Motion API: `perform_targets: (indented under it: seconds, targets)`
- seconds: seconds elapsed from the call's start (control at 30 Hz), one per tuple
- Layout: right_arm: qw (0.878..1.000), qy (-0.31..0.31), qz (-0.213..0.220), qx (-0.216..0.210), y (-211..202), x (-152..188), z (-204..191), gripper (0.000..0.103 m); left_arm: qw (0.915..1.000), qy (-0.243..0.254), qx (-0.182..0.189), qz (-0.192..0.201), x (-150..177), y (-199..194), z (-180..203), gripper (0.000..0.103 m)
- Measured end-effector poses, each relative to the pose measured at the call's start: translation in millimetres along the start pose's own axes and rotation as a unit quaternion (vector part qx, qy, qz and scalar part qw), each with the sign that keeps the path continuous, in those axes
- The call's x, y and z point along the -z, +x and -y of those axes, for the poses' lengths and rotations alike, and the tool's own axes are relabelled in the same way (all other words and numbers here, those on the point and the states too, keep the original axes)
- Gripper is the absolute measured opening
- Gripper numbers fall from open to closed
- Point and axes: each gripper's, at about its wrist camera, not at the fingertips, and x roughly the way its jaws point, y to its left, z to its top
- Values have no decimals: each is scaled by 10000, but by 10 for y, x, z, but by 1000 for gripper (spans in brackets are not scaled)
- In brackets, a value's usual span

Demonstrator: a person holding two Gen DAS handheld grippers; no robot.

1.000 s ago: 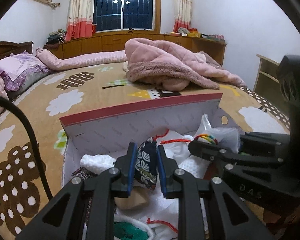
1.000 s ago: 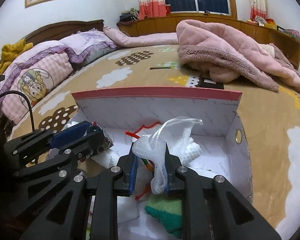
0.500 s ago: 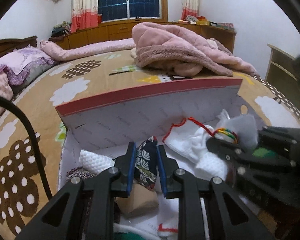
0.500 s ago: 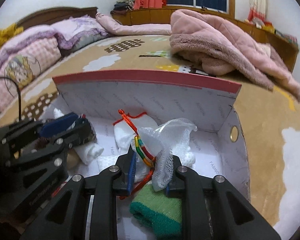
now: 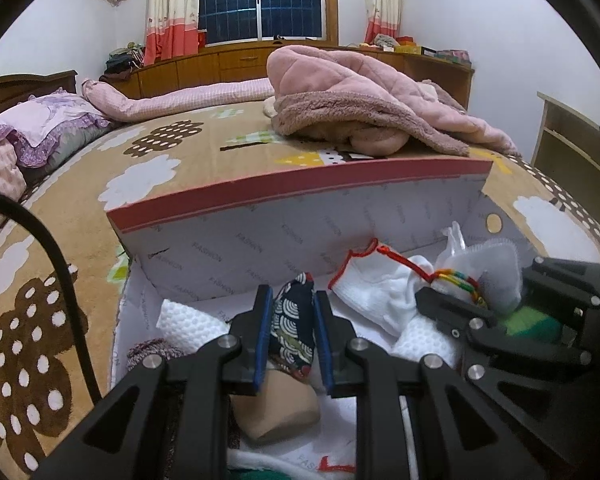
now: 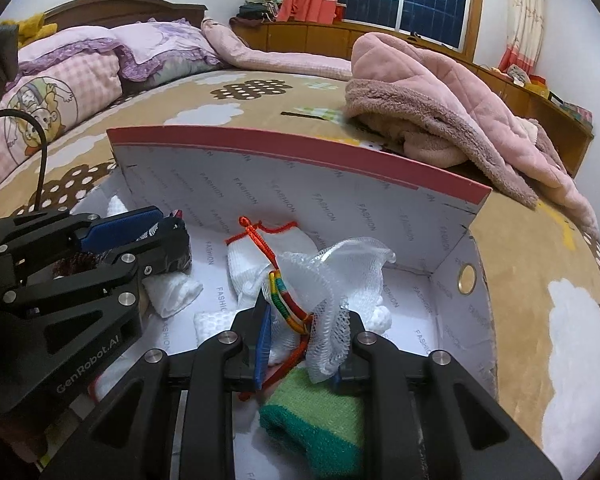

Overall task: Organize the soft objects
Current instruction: 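Open both grippers to release the sock and mesh bag in the shoebox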

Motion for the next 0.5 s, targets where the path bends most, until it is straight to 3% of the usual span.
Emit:
perform_targets:
  seconds: [0.37, 0.43, 0.5]
  targets:
    - [10000, 56, 52, -34, -36, 6, -3, 23, 9999, 98, -111, 80, 32, -46, 54, 23]
    - [9999, 22, 102, -31, -49, 14, -19, 24, 9998, 92, -47, 166, 46, -77, 50, 30]
    - [9999, 47, 153, -46, -59, 25, -13, 24, 9997, 94, -19, 232, 55, -103, 52, 48]
